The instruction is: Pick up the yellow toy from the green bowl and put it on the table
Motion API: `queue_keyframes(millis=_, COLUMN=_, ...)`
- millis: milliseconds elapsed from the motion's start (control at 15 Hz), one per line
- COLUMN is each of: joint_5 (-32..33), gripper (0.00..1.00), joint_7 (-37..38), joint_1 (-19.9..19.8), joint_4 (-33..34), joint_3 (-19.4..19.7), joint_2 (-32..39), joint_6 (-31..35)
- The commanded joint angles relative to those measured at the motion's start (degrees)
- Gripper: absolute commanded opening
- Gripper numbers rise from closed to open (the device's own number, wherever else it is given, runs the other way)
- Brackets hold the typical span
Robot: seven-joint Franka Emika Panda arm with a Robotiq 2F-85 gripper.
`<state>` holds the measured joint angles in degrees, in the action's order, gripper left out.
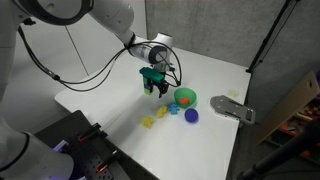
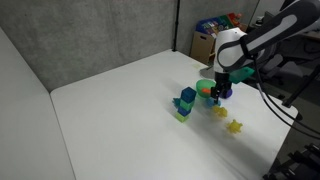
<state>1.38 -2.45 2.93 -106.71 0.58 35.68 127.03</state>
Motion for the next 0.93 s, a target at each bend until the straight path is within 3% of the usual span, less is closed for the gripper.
queue_keyframes(millis=0, joint_5=-0.1, gripper=1.0, joint_7=-4.0, joint_1=-2.3, joint_4=1.3, joint_3=-1.3, joint_2=-3.5, joint_6=-4.8)
queue_keyframes(millis=467, joint_5=-0.2, gripper=1.0, joint_7=-6.2, joint_1=-2.6, joint_4=5.1, joint_3=-1.7, joint_2=-10.0, joint_6=-11.0)
queue_keyframes(millis=867, joint_5=0.4, gripper=1.0, joint_7=-3.1, joint_1=-1.6, joint_4=3.6, joint_3=-1.4, joint_2=-17.7, joint_6=-15.5)
